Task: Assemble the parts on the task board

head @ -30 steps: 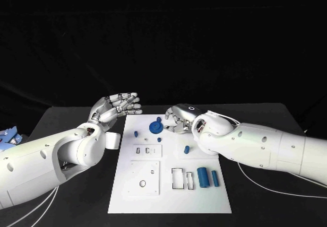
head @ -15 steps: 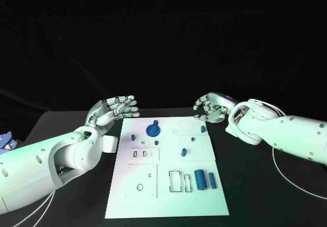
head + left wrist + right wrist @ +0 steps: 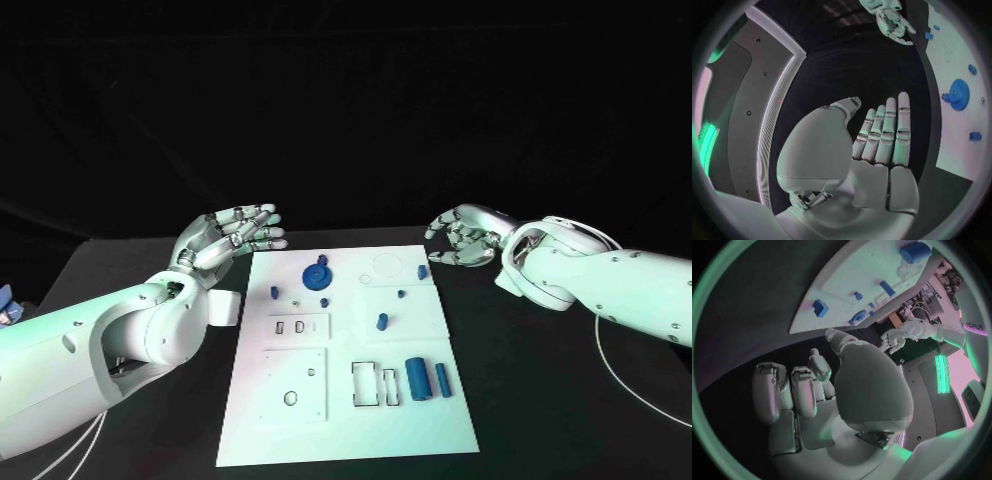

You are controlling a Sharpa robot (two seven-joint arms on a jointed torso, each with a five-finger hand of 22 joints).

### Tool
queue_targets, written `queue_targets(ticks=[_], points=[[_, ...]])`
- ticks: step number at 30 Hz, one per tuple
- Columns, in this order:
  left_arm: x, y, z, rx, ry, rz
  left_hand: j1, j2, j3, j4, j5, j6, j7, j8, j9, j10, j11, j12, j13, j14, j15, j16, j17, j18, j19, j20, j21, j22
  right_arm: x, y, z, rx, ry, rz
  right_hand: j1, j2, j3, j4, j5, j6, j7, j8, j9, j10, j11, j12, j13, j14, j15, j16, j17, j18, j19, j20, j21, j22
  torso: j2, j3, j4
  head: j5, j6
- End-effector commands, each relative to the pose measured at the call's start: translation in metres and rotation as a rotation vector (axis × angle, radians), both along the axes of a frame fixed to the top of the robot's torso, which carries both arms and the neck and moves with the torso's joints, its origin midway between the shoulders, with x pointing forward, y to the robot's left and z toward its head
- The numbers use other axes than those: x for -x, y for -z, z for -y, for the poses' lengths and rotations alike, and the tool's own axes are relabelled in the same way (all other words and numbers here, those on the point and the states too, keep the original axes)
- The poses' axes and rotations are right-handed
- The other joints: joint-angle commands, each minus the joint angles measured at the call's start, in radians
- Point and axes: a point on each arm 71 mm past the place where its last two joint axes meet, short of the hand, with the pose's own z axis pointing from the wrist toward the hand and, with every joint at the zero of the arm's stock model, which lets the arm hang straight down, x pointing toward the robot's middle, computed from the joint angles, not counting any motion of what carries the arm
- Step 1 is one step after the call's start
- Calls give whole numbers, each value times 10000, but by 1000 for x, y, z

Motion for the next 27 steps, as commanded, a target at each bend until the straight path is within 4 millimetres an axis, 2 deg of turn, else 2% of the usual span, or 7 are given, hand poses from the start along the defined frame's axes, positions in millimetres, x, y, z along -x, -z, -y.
queue_targets(ticks=[1,2,6,9,20,23,27], points=[[0,-1,2,120,128,57,-58,-30,-20,-56,-59,-52,385,-35,-16,-60,7,-23,-13,-56,16,-34,10,76,-39,-1,62,10,1,5,0,155,-53,63,-32,-117,-36,-51,36,-153,9,-94,-29,-74,20,-72,-32,815,34,-7,1764,-50,-28,13,-55,1471,-1,27,-18,-19,-42],[0,-1,2,120,137,46,-58,-30,-20,-56,-59,-52,385,-35,-16,-60,7,-23,-13,-56,16,-34,10,76,-39,-1,62,10,2,8,1,194,-21,-35,-17,-125,-63,-70,9,-227,14,-157,-49,-106,28,-93,-59,814,43,-8,1763,-45,-39,23,-72,1461,2,9,11,-58,-46],[0,-1,2,117,136,41,-64,-31,-11,-76,-60,-48,381,-39,-17,-62,5,-18,-11,-58,16,-44,22,77,-49,0,75,15,3,14,1,253,8,-219,22,-110,-143,-100,-84,-398,38,-315,-97,-195,50,-153,-134,813,62,-10,1763,-41,-50,44,-92,1456,4,-8,18,-69,-48],[0,-1,1,114,123,48,-64,-31,-11,-76,-60,-48,381,-39,-17,-62,5,-18,-11,-58,16,-44,22,77,-49,0,75,15,3,18,1,310,-8,-302,50,-100,-160,-116,-103,-433,42,-352,-107,-221,54,-170,-155,813,67,-10,1763,-37,-61,49,-108,1446,7,12,-3,-35,-59],[1,-1,1,108,113,43,-64,-31,-11,-76,-60,-48,381,-39,-17,-62,5,-18,-11,-58,16,-44,22,77,-49,0,75,15,5,28,-6,410,-142,-500,94,-54,-196,-138,-139,-317,46,-340,-90,-177,60,-128,-106,820,75,1,1797,-51,-21,61,-62,1492,3,-8,16,-17,-131],[0,-1,0,102,103,38,-64,-31,-11,-76,-60,-48,381,-39,-17,-62,5,-18,-11,-58,16,-44,22,77,-49,0,75,15,6,30,-7,423,-180,-591,108,-24,-200,-147,-140,-185,35,-295,-67,-154,52,-106,-84,822,71,3,1804,-53,-14,63,-58,1501,3,-5,24,0,-146],[0,-1,0,96,93,36,-64,-31,-11,-76,-60,-48,381,-39,-17,-62,5,-18,-11,-58,16,-44,22,77,-49,0,75,15,6,33,-9,427,-224,-684,109,4,-195,-150,-126,-33,14,-240,-41,-121,35,-78,-54,824,61,5,1810,-54,-6,58,-53,1511,4,9,-1,24,-172]])
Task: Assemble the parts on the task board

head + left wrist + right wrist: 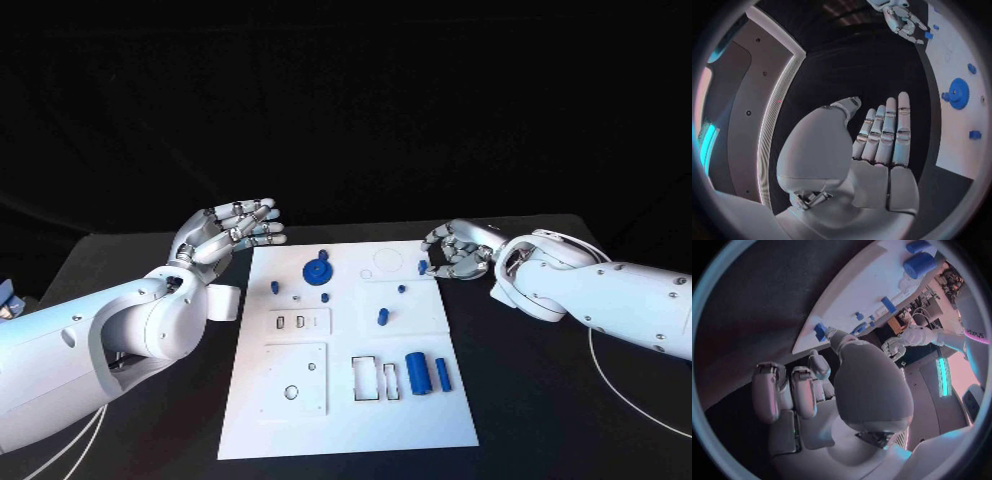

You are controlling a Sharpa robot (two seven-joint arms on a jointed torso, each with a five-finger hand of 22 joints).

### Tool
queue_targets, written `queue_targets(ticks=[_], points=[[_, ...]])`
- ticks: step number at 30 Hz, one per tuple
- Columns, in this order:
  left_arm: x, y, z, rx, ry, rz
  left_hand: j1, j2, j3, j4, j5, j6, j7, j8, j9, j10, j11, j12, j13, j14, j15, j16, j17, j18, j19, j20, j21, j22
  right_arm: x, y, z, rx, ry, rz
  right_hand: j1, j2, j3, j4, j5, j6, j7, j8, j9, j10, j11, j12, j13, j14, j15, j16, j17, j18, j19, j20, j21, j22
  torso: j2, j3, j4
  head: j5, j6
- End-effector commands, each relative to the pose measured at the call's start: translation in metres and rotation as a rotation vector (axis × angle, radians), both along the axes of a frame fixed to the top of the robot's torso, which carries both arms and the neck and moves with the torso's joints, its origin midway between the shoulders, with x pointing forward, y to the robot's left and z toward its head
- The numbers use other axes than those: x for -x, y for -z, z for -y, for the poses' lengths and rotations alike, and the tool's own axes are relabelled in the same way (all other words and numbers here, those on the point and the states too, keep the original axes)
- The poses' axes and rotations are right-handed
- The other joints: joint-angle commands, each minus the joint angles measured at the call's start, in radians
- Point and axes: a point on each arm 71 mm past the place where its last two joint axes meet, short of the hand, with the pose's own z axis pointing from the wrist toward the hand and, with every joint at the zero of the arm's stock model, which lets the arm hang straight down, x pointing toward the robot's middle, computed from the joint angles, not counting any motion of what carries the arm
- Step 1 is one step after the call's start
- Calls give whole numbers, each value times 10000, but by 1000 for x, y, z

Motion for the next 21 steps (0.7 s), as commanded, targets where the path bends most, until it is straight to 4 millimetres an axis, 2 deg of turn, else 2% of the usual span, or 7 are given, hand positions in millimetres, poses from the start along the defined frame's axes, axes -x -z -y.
queue_targets(ticks=[1,4,16,21], points=[[0,-1,1,98,115,48,-63,-31,17,-49,-60,-48,381,-40,-9,-62,5,-18,-11,-58,16,-44,10,77,-49,0,36,9,1,4,-2,189,-121,-208,19,35,-52,-13,-16,153,-23,72,29,33,-45,71,23,824,53,4,1810,-55,36,17,-5,1511,0,12,-12,17,-23],[0,-1,1,98,116,47,-63,-31,17,-49,-60,-48,381,-40,-9,-62,5,-18,-11,-58,16,-44,10,77,-49,0,36,9,1,6,-3,200,-129,-266,14,62,-30,-13,-11,276,-47,123,50,59,-66,90,43,827,35,8,1821,-58,48,5,5,1524,-4,-7,-9,19,-33],[0,-1,0,90,97,48,-63,-31,17,-49,-60,-48,381,-40,-9,-62,5,-18,-11,-58,16,-44,10,77,-49,0,36,9,0,11,-6,231,-71,-361,33,201,153,-39,17,666,-131,289,105,207,-147,182,150,835,-33,16,1849,-71,91,-53,46,1575,-13,2,-25,52,-64],[0,-1,0,87,94,42,-63,-31,17,-49,-60,-48,381,-40,-9,-62,5,-18,-11,-58,16,-44,10,77,-49,0,36,9,0,12,-7,221,-34,-344,8,305,269,-23,17,822,-177,354,120,275,-190,219,194,838,-70,19,1861,-77,109,-86,63,1596,-4,0,-4,10,-63]])
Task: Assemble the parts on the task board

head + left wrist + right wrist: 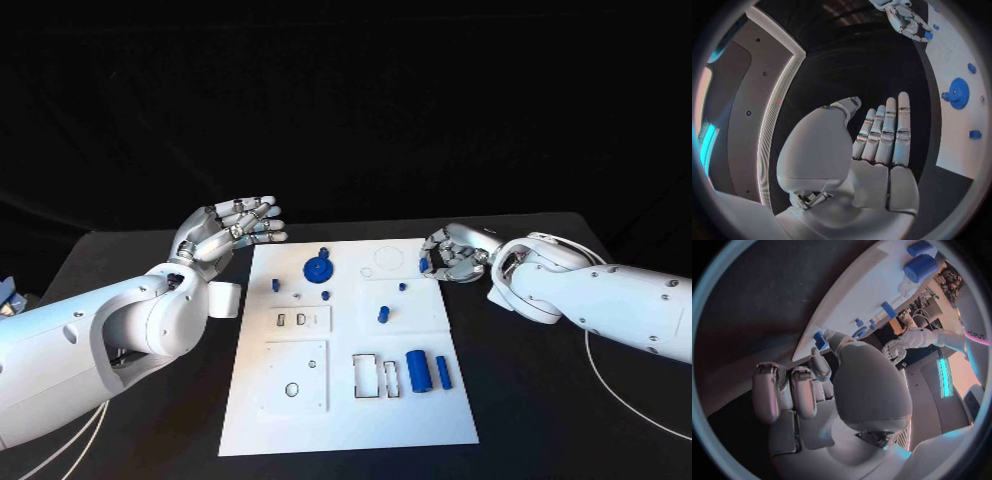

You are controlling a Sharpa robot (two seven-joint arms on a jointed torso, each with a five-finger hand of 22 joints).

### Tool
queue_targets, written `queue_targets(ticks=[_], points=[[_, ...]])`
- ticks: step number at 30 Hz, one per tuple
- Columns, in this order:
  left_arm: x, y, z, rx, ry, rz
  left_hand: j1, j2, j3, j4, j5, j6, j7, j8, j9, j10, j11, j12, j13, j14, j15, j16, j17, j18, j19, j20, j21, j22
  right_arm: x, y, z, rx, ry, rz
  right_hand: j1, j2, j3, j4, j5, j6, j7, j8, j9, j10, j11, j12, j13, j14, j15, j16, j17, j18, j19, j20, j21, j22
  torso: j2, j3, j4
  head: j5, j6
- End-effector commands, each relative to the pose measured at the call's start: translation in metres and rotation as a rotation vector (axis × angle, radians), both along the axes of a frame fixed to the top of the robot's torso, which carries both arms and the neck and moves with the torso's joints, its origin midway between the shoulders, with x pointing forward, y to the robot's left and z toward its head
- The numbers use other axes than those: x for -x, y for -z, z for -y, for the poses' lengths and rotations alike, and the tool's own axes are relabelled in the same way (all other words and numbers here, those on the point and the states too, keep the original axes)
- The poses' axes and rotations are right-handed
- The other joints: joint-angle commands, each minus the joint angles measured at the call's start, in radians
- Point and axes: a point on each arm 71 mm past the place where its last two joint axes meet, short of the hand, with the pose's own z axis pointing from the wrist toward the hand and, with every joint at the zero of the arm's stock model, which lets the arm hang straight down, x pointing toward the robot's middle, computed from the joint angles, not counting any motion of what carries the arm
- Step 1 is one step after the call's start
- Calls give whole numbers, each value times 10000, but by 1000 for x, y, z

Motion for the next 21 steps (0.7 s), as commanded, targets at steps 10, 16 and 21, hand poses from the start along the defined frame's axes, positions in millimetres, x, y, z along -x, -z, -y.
queue_targets(ticks=[10,16,21], points=[[-1,-1,1,86,108,39,-82,-40,33,-94,-65,-46,391,-54,-14,-76,10,-16,-10,-66,19,-69,37,77,-72,3,65,23,-1,2,-5,88,-24,-71,-11,248,190,-1,11,207,-21,98,26,126,-28,63,47,843,-101,23,1869,-80,81,-77,71,1613,6,1,8,-26,18],[-1,-1,1,85,104,39,-88,-41,35,-102,-66,-51,396,-61,-16,-86,14,-19,-11,-68,22,-75,42,77,-77,4,71,25,-1,2,-5,63,0,-27,-20,329,288,-17,16,337,-64,169,48,201,-66,114,112,850,-133,32,1895,-90,108,-107,101,1644,-2,-6,7,-20,-3],[-1,-1,1,79,97,32,-88,-41,35,-102,-66,-51,396,-61,-16,-86,14,-19,-11,-68,22,-75,42,77,-77,4,71,25,-1,1,-4,11,120,141,47,646,601,-136,-250,728,-236,488,182,332,-218,180,209,858,-260,39,1921,-100,145,-216,138,1690,2,-4,11,-26,-24]])
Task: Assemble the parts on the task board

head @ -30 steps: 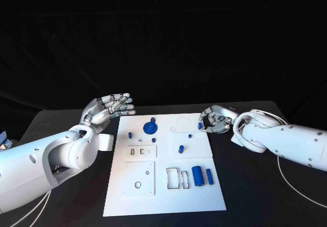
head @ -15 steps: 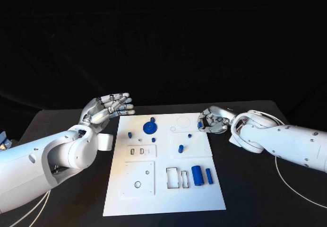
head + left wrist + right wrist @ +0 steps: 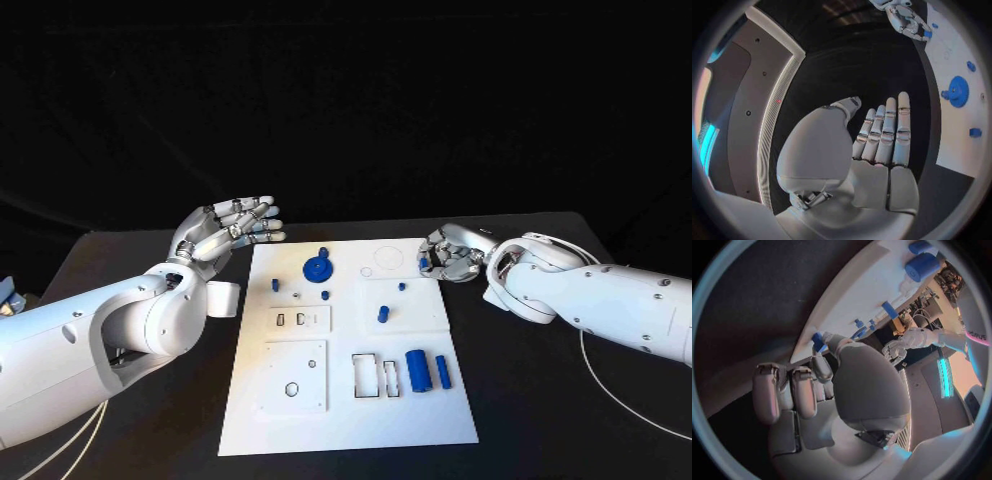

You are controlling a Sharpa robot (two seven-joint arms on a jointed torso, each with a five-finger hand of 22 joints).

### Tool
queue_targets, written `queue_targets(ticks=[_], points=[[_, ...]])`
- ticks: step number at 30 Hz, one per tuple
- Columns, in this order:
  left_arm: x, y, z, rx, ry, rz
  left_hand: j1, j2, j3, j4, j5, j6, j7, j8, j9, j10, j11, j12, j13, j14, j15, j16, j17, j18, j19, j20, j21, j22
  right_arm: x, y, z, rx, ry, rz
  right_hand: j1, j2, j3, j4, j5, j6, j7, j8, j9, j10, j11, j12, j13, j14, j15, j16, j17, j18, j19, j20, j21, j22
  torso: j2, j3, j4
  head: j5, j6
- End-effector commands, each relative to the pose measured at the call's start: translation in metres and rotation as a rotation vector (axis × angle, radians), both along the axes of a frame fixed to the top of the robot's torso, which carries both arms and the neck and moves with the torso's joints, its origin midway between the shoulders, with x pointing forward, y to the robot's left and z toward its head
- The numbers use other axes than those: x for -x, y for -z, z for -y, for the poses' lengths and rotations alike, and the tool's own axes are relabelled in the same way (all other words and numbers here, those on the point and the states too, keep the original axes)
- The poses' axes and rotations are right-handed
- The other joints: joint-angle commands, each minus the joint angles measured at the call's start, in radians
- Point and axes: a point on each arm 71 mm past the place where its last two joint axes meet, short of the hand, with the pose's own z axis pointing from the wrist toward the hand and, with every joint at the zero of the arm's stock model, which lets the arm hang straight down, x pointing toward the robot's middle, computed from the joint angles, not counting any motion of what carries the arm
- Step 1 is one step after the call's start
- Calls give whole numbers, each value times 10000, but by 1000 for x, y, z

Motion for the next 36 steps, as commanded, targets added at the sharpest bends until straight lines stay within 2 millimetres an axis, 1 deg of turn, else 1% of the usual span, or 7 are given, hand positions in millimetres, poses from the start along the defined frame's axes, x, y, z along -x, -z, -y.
queue_targets(ticks=[1,12,15,18,25,31,36], points=[[0,-1,2,96,135,46,-88,-41,-6,-61,-66,-51,396,-61,-14,-87,14,-19,-11,-68,22,-35,15,76,-77,4,32,12,-1,-1,1,18,128,200,27,271,321,-96,-468,200,-127,232,110,128,-83,43,54,873,-138,42,1936,-104,162,-163,63,1708,-4,0,1,-4,-20],[0,-1,1,87,119,40,-88,-41,-6,-61,-66,-51,396,-61,-14,-87,14,-19,-11,-68,22,-35,15,76,-77,4,32,12,1,-6,-2,-229,217,847,44,433,671,-316,-464,306,-215,524,262,269,-167,97,157,890,-220,61,1999,-140,257,-250,181,1814,-10,-1,-6,24,-37],[0,-1,1,81,108,37,-88,-41,-6,-61,-66,-51,396,-61,-14,-87,14,-19,-11,-68,22,-35,15,76,-77,4,32,12,4,-8,-5,-383,276,920,-128,401,695,-267,-403,146,-152,499,260,232,-127,43,96,896,-200,68,2023,-145,265,-253,187,1825,-8,-6,0,50,-38],[0,-1,1,75,106,24,-107,-48,-3,-79,-68,-92,409,-84,-24,-113,25,-23,-13,-75,29,-50,29,74,-89,8,47,18,11,-12,-13,-539,283,980,-174,517,869,-287,-362,-3,-99,484,257,87,-79,-105,-69,933,-156,124,2191,-146,262,-224,180,1830,-5,-24,-9,62,-42],[-1,0,1,73,102,14,-115,-51,-3,-85,-69,-79,413,-87,-23,-126,29,-26,-15,-81,32,-57,32,73,-95,10,51,19,31,-20,-47,-901,-98,991,-285,536,909,-261,-451,-33,-81,518,275,13,-57,-194,-169,926,-135,116,2171,-134,231,-203,133,1803,-12,3,-16,98,-31],[-2,0,1,71,101,4,-115,-51,-3,-85,-69,-79,413,-87,-23,-126,29,-26,-15,-81,32,-57,32,73,-95,10,51,19,51,-24,-89,-1046,-895,728,-339,600,960,-238,-498,-6,-101,571,298,-56,-67,-283,-272,926,-134,116,2174,-130,220,-194,114,1795,-28,-5,-8,332,-117],[-4,1,0,41,37,-12,-116,-51,0,-94,-68,-76,409,-89,-23,-130,29,-24,-14,-86,35,-63,36,72,-101,12,55,20,66,-23,-129,-962,-1808,314,-388,594,966,-233,-464,38,-123,632,326,-21,-82,-271,-246,917,-144,103,2139,-127,215,-195,103,1791,-19,-9,-10,440,-133]])
